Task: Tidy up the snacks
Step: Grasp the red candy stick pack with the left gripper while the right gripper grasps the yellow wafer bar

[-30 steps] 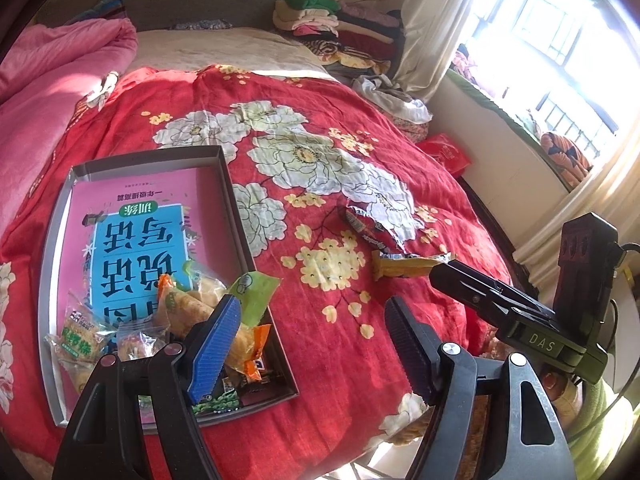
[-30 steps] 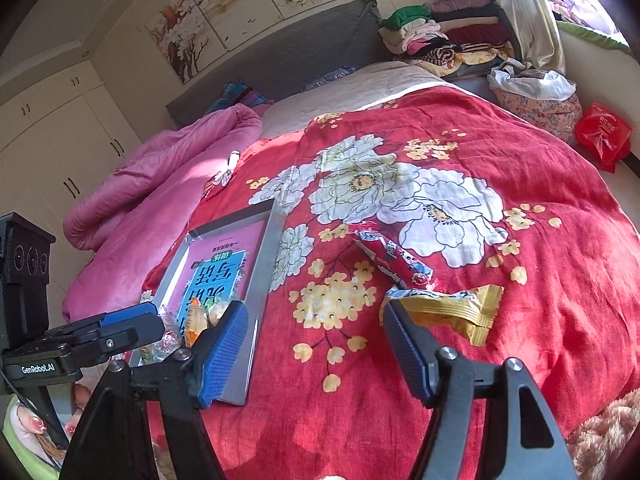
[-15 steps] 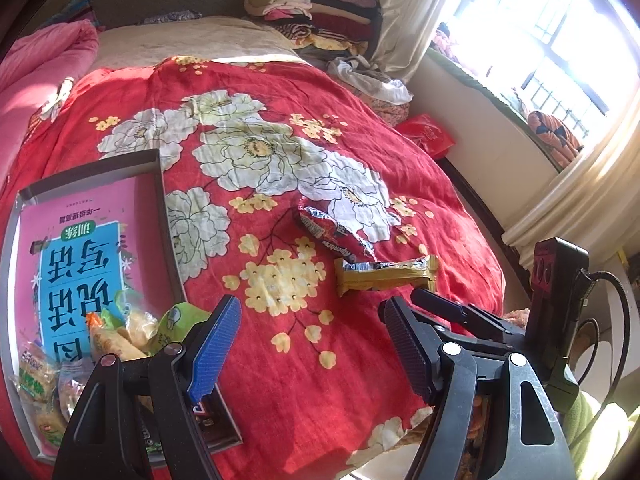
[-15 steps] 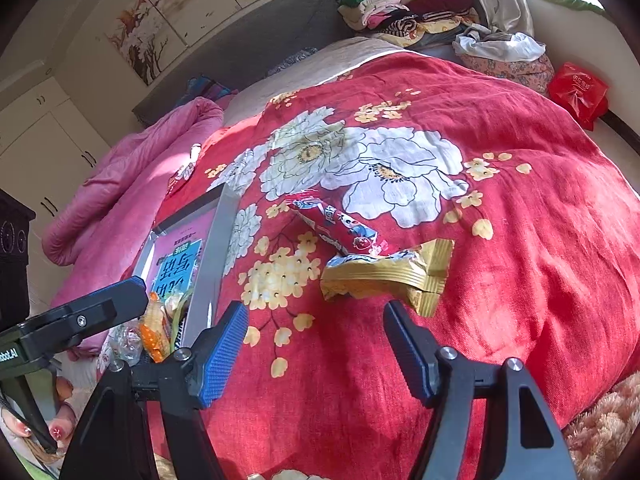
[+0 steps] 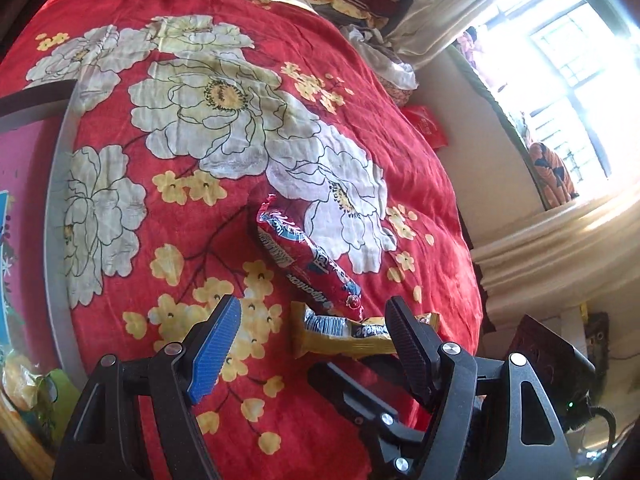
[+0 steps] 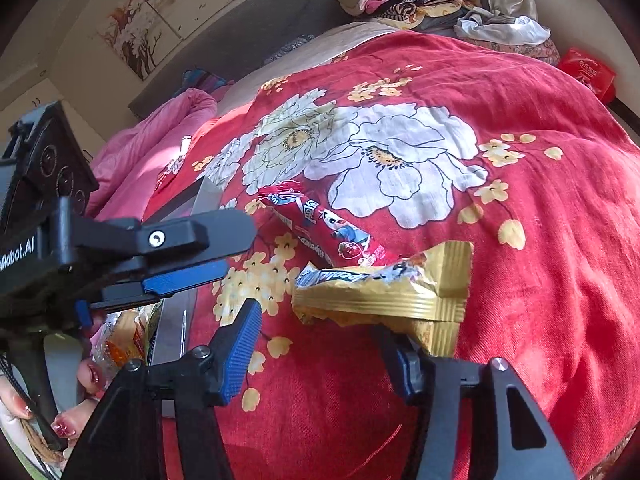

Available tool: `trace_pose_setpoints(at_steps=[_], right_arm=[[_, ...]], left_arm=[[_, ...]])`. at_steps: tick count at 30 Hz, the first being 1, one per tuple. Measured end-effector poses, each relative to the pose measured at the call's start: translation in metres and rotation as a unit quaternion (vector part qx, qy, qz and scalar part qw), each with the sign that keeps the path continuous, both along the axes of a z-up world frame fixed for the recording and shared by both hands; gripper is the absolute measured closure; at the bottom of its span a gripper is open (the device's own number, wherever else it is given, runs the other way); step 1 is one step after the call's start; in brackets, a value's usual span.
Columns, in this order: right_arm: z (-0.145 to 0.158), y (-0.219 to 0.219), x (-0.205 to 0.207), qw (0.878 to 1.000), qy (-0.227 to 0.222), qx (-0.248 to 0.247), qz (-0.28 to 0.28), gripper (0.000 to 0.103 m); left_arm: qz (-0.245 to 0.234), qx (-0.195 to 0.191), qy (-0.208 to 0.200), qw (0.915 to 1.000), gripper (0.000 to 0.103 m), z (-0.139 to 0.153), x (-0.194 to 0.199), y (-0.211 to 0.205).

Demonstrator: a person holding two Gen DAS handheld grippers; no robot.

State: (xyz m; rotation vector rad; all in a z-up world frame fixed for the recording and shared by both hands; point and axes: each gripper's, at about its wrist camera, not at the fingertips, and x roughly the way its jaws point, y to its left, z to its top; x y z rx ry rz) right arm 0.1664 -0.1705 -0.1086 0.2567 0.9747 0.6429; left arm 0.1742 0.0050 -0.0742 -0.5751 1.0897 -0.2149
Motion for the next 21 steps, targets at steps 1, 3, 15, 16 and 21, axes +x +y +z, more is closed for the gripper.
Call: trace_pose_setpoints(at_steps=[1, 3, 15, 16, 21], right_arm=[[0.0, 0.001, 0.001, 1.0, 0.0, 0.004, 0.002, 0.053], [0.0, 0.003, 0.003, 1.0, -0.001, 0.009, 0.006, 0.06], [-0.01, -0.003, 0.019, 0.999, 0.026, 0.04, -0.005, 0.07], [-0.01, -0.002, 0.02, 0.999, 0.025, 0.042, -0.002, 0.071], [-0.013, 0.002, 0.02, 0.998, 0.034, 0.05, 0.013, 0.076]], left_arm=[[-0.002, -0.004, 0.002, 1.0, 0.027, -0.002, 0.004, -0.001], [-0.004, -0.011, 0.014, 0.9998, 0.027, -0.008, 0.013, -0.006], [-0.012, -0.004, 0.056, 0.9983, 0.048, -0.034, 0.046, -0.029], [-0.011, -0.006, 0.057, 0.9983, 0.053, -0.036, 0.047, -0.028], [-0.01, -0.031, 0.053, 0.998, 0.077, -0.039, 0.045, -0.022]])
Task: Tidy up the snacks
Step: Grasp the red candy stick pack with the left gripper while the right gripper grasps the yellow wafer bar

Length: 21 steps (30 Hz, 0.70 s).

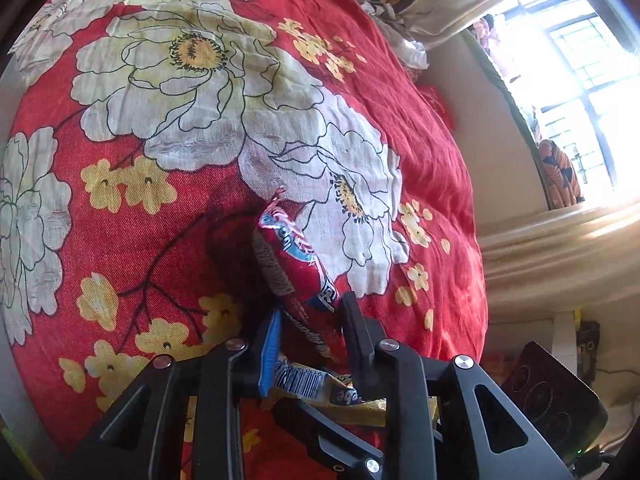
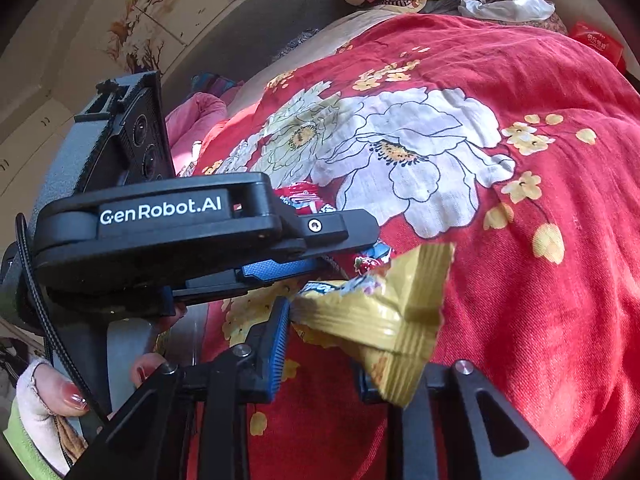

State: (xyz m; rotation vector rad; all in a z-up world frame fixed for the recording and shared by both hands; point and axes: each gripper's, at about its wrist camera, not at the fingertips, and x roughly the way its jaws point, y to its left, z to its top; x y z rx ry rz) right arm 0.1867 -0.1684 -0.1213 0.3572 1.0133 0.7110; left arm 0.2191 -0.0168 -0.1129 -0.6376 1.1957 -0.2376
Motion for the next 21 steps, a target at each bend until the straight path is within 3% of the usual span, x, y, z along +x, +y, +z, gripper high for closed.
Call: trace_pose_setpoints(at_steps=[6, 21], right_arm=[[0.006, 0.0, -0.002, 1.0, -0.005, 0.01, 0.005, 0.077], [0.032, 0.016, -0.024, 0.996, -0.052, 0.024, 0.063, 0.077]], left_arm=[[0.008, -0.014, -0.02, 0.9997, 0.082, 0.006, -0.011, 0.008], [0.051, -0.012, -0.082, 0.9953, 0.083, 0.054, -0.047, 0.052]])
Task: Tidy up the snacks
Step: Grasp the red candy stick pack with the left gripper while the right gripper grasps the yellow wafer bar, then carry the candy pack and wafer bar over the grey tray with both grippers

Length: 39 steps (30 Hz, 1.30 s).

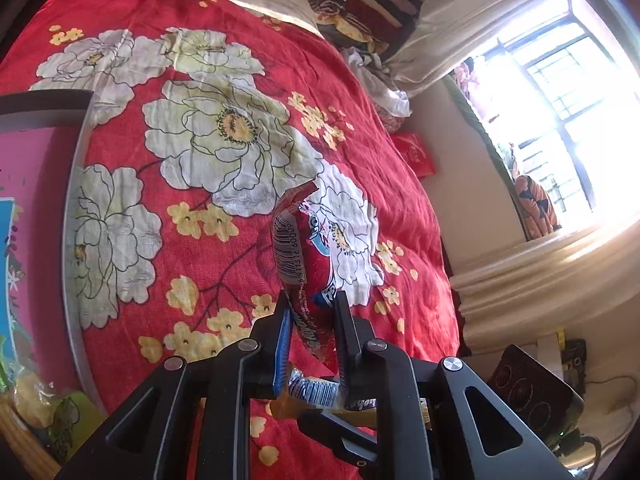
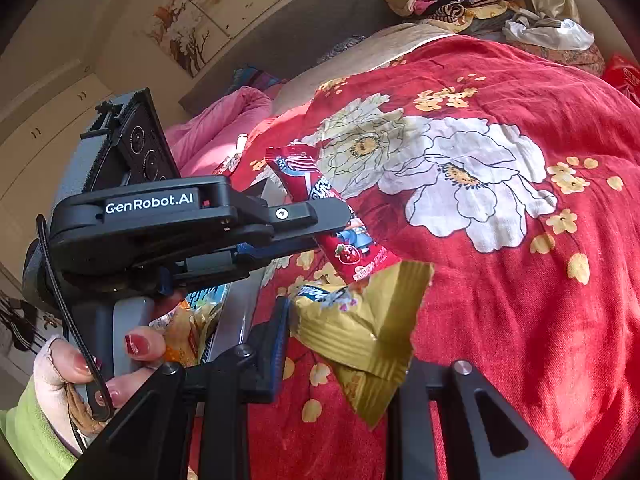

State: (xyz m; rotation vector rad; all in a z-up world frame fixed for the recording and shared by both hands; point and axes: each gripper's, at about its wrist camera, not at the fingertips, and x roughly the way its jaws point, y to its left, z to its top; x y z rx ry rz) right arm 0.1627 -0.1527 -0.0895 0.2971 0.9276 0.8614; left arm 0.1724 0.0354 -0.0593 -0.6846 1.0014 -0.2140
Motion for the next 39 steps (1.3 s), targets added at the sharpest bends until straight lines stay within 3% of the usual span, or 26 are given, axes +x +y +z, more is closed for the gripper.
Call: trace_pose_setpoints(at_steps=[5, 17, 27, 33, 38, 39], right_arm=[[0.009, 0.011, -0.01, 0.999, -0.015, 0.019, 0.032, 0.077], [0.028, 0.037, -0.041, 0.995, -0.046, 0.026, 0.088, 0.077], [0.038, 0.066, -0.062, 0.99, -0.059, 0.021, 0.125, 0.077], [0.031, 0.096, -0.073, 0.985, -0.058, -0.008, 0.161, 0.077], [0.025, 0.081, -0.07, 0.989, -0.048, -0.025, 0.139, 0.075], [0.023, 0.078, -0.068, 0.989, -0.043, -0.028, 0.14, 0.069]], left_arm=[[0.014, 0.007, -0.023, 0.9996, 0.083, 0.02, -0.019, 0.011], [0.048, 0.07, -0.05, 0.9952, 0.083, 0.051, -0.074, 0.048], [0.087, 0.086, -0.045, 0.9915, 0.083, 0.053, -0.117, 0.088], [0.104, 0.088, -0.028, 0.9903, 0.083, 0.038, -0.142, 0.11], [0.136, 0.092, -0.022, 0.9862, 0.083, 0.035, -0.164, 0.137], [0.141, 0.09, -0.02, 0.9857, 0.083, 0.034, -0.167, 0.144]])
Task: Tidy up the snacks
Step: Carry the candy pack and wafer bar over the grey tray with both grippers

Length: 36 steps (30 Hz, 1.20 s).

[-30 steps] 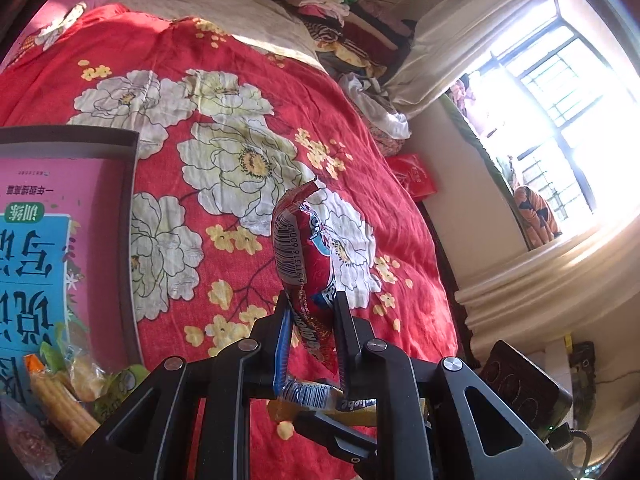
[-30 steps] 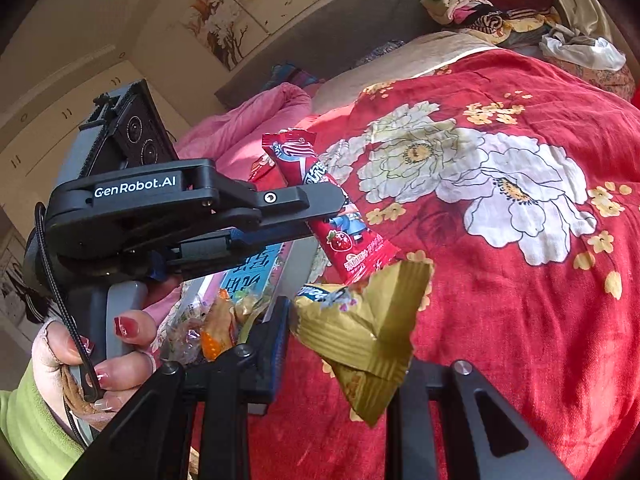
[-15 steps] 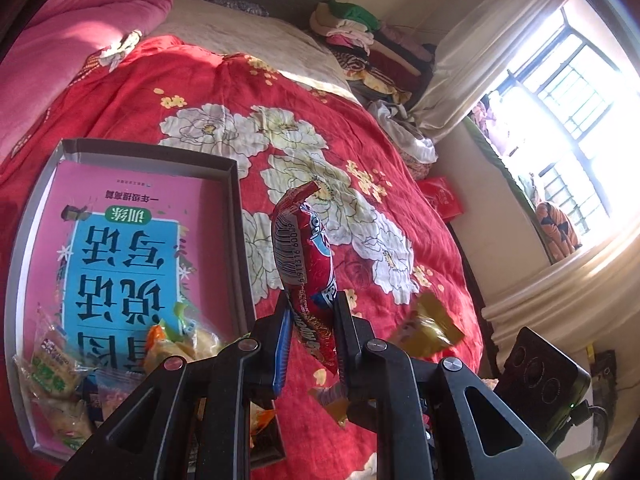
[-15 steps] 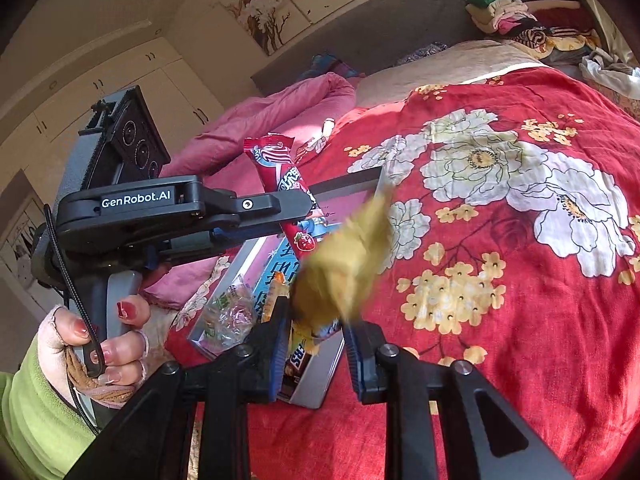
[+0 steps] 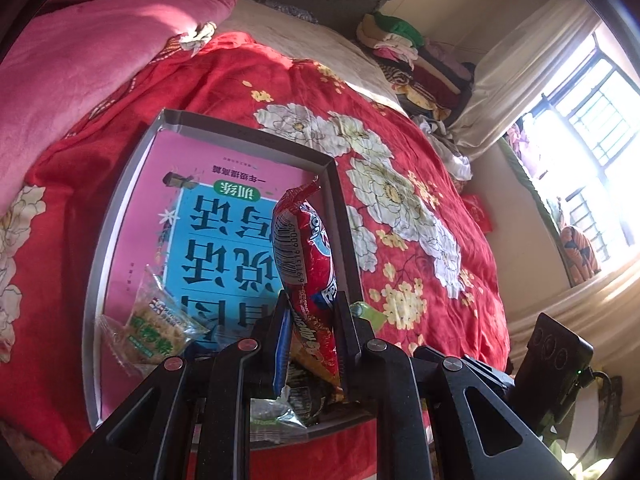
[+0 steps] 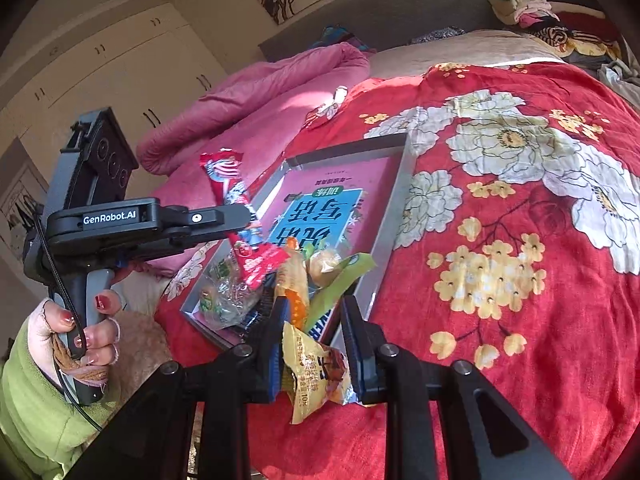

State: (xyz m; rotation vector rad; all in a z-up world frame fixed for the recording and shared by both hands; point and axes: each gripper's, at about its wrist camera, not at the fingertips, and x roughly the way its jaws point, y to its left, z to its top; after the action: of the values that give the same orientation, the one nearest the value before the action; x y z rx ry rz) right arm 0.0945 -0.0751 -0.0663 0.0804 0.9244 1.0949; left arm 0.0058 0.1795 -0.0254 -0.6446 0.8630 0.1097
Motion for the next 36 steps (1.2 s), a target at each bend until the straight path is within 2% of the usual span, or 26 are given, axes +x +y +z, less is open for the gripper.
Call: trace_pose_setpoints(at_steps=[2, 5, 8, 10, 11, 16, 19, 23, 28, 31, 36], right_arm=[[-0.007, -0.003, 0.003, 1.0, 0.004, -0.014, -0.004, 0.058], [-0.024, 0.0, 0.008, 0.999, 0.022, -0.041, -0.009, 0.056], [-0.033, 0.005, 0.008, 0.998, 0.03, -0.049, -0.006, 0.056], [-0.036, 0.007, 0.009, 0.998, 0.026, -0.057, -0.01, 0.068], [-0.035, 0.008, 0.009, 0.998, 0.026, -0.055, -0.011, 0.079], [-0.008, 0.01, 0.007, 0.999, -0.002, -0.03, -0.016, 0.081], [0.012, 0.021, 0.005, 1.0, -0.008, -0.005, -0.005, 0.081], [0.024, 0.047, 0.002, 0.999, 0.019, 0.028, 0.025, 0.081], [0.014, 0.082, -0.004, 0.996, 0.054, 0.026, 0.066, 0.081], [0.007, 0.094, -0.004, 0.996, 0.057, 0.018, 0.068, 0.08], [-0.004, 0.103, 0.005, 0.994, 0.087, 0.007, 0.072, 0.079]], left_arm=[[0.012, 0.002, 0.001, 0.9999, 0.083, 0.0, -0.008, 0.009], [0.025, 0.0, 0.008, 0.9997, 0.083, -0.004, -0.018, 0.02], [0.03, 0.003, 0.014, 0.9995, 0.083, -0.008, -0.029, 0.025], [0.033, 0.005, 0.016, 0.9993, 0.083, -0.009, -0.036, 0.026], [0.034, 0.007, 0.017, 0.9993, 0.083, -0.009, -0.04, 0.027], [0.037, 0.027, 0.022, 0.9987, 0.083, -0.009, -0.049, 0.032], [0.039, 0.014, 0.027, 0.9988, 0.083, -0.016, -0.051, 0.035], [0.04, 0.023, 0.038, 0.9982, 0.083, -0.019, -0.052, 0.036], [0.047, 0.016, 0.053, 0.9974, 0.083, -0.029, -0.053, 0.042], [0.046, 0.013, 0.059, 0.9971, 0.083, -0.035, -0.052, 0.043], [0.039, 0.018, 0.058, 0.9974, 0.08, -0.034, -0.051, 0.039]])
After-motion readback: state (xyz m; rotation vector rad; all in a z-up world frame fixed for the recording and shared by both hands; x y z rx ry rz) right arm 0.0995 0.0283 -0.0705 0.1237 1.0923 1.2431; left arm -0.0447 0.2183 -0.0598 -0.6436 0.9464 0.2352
